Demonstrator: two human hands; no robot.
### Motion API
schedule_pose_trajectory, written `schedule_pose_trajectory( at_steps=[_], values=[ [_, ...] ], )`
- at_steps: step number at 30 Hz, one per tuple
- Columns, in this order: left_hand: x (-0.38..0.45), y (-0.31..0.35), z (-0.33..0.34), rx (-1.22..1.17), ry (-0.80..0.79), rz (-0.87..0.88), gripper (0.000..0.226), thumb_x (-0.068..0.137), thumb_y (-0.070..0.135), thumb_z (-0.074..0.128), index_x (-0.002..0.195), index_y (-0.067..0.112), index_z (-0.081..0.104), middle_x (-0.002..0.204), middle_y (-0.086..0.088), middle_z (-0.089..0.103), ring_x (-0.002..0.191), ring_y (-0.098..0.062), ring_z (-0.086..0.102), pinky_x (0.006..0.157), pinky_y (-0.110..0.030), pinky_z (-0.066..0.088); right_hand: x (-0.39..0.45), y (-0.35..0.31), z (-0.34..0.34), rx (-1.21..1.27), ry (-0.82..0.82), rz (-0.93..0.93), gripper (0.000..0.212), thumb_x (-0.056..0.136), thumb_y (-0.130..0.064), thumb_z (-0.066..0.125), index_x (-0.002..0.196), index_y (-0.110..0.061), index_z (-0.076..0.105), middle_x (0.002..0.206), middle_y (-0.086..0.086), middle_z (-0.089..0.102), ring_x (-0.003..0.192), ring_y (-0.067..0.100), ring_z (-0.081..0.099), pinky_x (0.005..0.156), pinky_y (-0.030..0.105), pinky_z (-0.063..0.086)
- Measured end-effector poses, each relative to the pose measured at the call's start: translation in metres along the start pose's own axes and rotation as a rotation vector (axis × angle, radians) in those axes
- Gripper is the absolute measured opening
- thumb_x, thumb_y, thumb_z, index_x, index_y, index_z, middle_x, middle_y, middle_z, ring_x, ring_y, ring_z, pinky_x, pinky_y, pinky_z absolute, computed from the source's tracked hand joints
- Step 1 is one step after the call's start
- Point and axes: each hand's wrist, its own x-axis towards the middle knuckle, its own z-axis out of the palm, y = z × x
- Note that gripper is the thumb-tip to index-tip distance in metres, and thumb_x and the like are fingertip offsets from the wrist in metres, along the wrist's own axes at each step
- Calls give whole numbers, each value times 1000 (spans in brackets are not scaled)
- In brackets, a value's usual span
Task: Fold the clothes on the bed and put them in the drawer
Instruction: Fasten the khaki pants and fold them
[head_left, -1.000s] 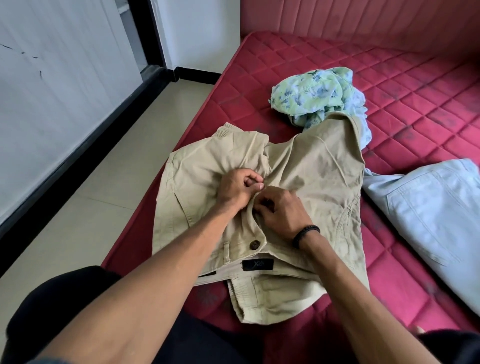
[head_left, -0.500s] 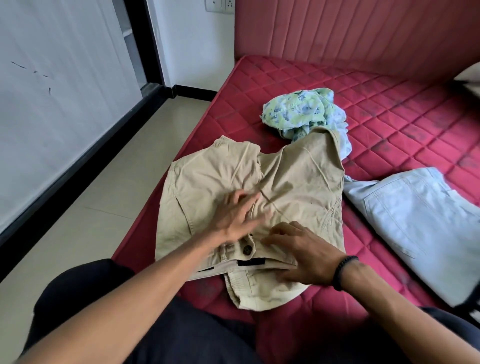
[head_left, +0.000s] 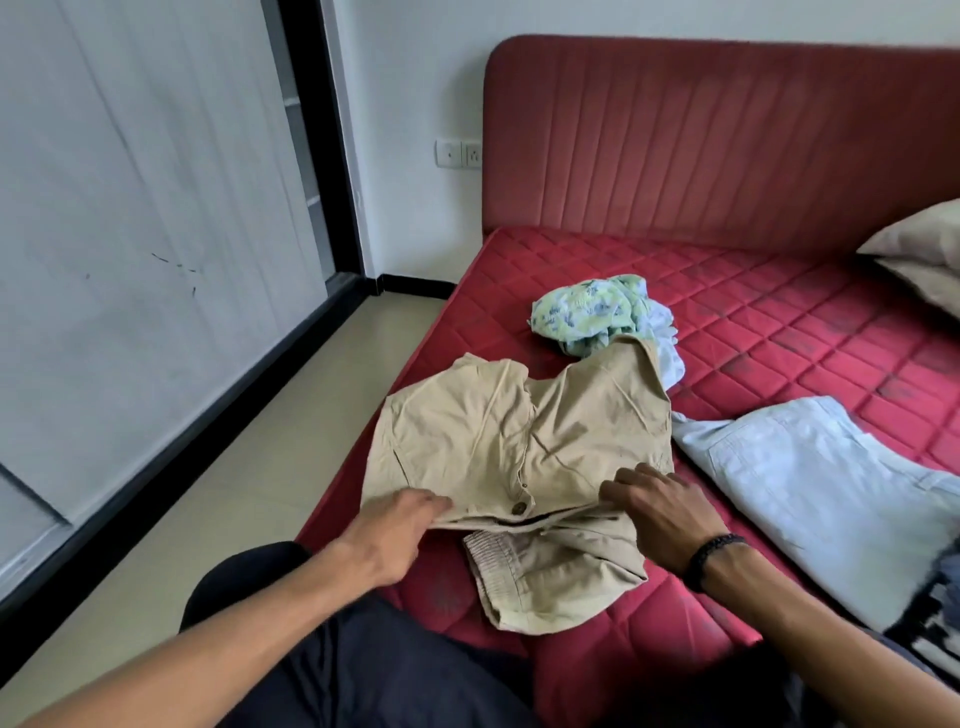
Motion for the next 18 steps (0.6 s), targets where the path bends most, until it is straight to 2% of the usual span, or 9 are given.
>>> schedule_pose_trajectory(
  at_steps=[2, 5, 7, 9, 11, 14, 15, 16, 18],
  values=[
    [2, -13, -31, -42, 65, -41, 75, 81, -15, 52, 140, 32, 59, 133, 2, 67, 120, -22, 65, 98, -38, 55, 2, 6, -17, 36, -26, 61, 37, 82, -2, 55, 108, -27, 63, 104, -4, 60, 108, 23, 59, 79, 37, 47],
    [4, -33, -75, -59, 67, -23, 59, 79, -6, 50, 111, 38, 71, 99, 9, 74, 92, -19, 70, 75, -33, 55, 5, 11, -33, 91, -1, 122, 25, 82, -8, 54, 101, -22, 62, 101, 0, 57, 107, 28, 57, 78, 38, 37],
    [1, -44, -97, -99, 17, 31, 55, 83, -3, 56, 114, 38, 75, 105, 14, 75, 97, -11, 70, 80, -23, 53, -3, 14, -38, 104, 84, 93, 25, 77, -14, 47, 95, -22, 63, 92, -2, 52, 98, 30, 57, 73, 38, 32],
    [-3, -51, -115, -195, -32, 70, 50, 86, 0, 65, 120, 36, 76, 114, 19, 72, 104, 0, 67, 87, -13, 49, -16, 17, -36, 116, 173, 25, 40, 73, -24, 32, 93, -27, 66, 85, -6, 43, 86, 29, 56, 68, 37, 30],
    [-5, -52, -123, -376, -32, 76, 43, 85, 1, 75, 113, 33, 79, 108, 21, 74, 98, 7, 68, 84, -9, 49, -28, 18, -34, 32, 236, -27, 45, 70, -28, 31, 92, -35, 70, 82, -6, 42, 75, 25, 53, 64, 35, 29],
    [5, -42, -109, -685, 166, 26, 36, 78, 5, 85, 100, 33, 82, 87, 16, 76, 79, 1, 67, 72, -14, 49, -32, 17, -27, -112, 141, 57, 24, 75, -20, 64, 83, -41, 72, 83, -4, 47, 76, 23, 55, 67, 34, 31],
    [11, -35, -99, -788, 262, 10, 34, 77, 6, 87, 99, 32, 81, 78, 14, 73, 71, -2, 62, 68, -18, 48, -30, 16, -26, -107, 63, 129, 24, 78, -18, 69, 89, -40, 71, 88, -3, 52, 83, 25, 59, 70, 34, 33],
    [17, -29, -89, -900, 347, -15, 32, 77, 7, 88, 99, 29, 80, 72, 15, 68, 68, -3, 58, 66, -20, 46, -28, 11, -27, -96, 8, 218, 25, 86, -17, 64, 101, -37, 67, 94, -3, 58, 91, 26, 63, 72, 34, 36],
    [30, -17, -74, -1113, 476, -87, 27, 80, 6, 86, 99, 23, 79, 78, 13, 74, 76, -5, 67, 74, -20, 53, -23, -1, -28, -88, -64, 369, 29, 95, -15, 46, 117, -33, 52, 98, -3, 64, 96, 26, 68, 67, 33, 41]
  ],
)
